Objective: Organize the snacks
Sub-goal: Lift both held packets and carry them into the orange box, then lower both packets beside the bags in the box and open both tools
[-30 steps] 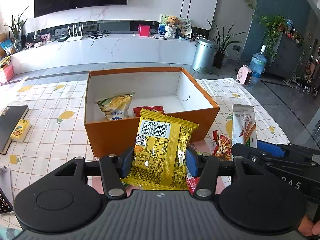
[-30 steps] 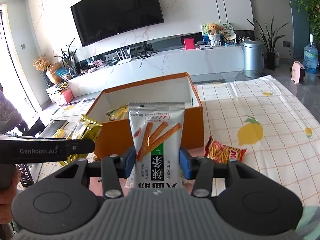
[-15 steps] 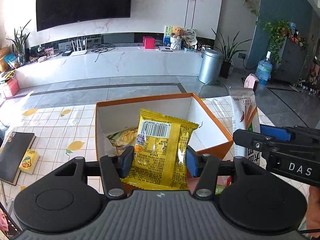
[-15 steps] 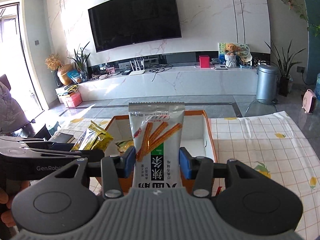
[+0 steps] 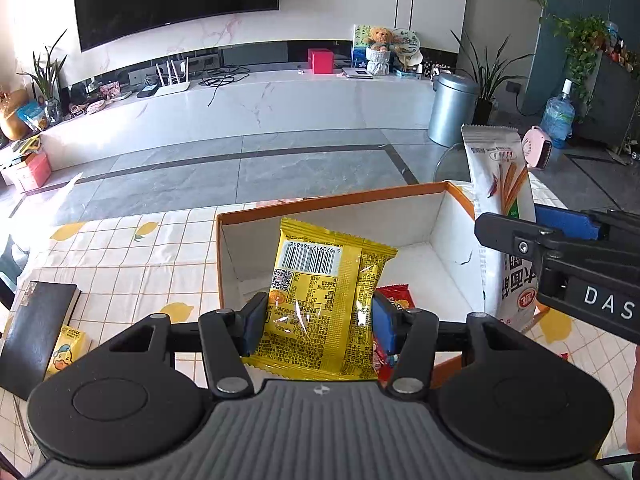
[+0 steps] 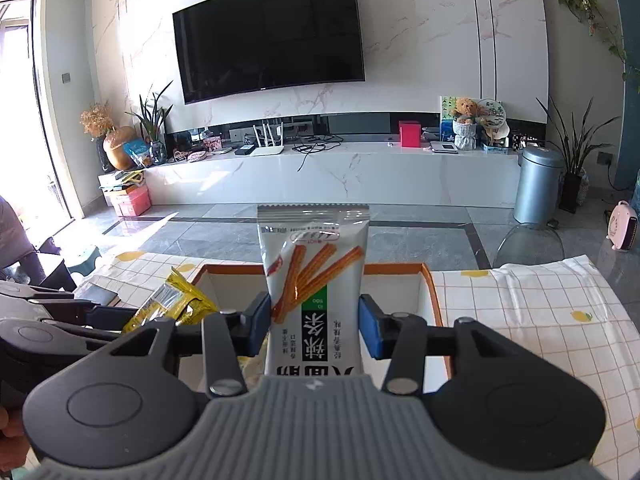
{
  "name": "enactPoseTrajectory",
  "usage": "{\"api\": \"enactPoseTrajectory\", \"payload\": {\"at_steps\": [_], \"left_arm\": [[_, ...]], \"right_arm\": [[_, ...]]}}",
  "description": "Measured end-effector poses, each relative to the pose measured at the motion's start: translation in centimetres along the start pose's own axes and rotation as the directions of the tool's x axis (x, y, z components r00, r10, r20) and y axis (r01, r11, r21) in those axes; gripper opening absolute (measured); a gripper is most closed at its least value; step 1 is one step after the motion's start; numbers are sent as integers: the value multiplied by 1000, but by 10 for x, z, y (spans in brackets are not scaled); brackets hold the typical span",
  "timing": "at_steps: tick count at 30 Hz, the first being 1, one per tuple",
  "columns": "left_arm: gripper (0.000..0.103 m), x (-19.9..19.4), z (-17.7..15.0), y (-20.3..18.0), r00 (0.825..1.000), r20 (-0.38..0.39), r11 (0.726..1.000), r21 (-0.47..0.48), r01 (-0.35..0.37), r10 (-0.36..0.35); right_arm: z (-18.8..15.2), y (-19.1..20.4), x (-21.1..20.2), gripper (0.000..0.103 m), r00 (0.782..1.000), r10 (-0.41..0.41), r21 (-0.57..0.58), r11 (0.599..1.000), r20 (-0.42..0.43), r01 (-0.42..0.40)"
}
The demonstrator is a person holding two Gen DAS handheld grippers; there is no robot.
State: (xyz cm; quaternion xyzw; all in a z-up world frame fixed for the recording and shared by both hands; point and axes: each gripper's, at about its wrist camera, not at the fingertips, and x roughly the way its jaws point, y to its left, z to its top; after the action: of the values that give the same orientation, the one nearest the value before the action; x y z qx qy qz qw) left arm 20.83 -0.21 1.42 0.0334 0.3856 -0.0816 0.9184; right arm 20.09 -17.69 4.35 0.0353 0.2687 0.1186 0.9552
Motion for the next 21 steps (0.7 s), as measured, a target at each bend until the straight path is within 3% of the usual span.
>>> {"api": "enactPoseTrajectory", "payload": {"at_steps": [5,9,15,21], "left_arm": [[61,28,4,4,997,-81,999,37,-15,18],[61,49,2,5,986,-163,997,70,-14,26],[61,77,-4,-1,956,-291,991,137,-8,48],[61,90,-9,-4,934,-352,985,171,4,57]], "right_arm": [[6,3,41,45,998,-16,-18,1000,-67,15],[4,1,78,45,983,-33,-8,999,-182,32],[-11,-10,129,45,927,-39,33,998,-374,55],[-26,-11,156,45,862,-8,59,997,-506,44]]}}
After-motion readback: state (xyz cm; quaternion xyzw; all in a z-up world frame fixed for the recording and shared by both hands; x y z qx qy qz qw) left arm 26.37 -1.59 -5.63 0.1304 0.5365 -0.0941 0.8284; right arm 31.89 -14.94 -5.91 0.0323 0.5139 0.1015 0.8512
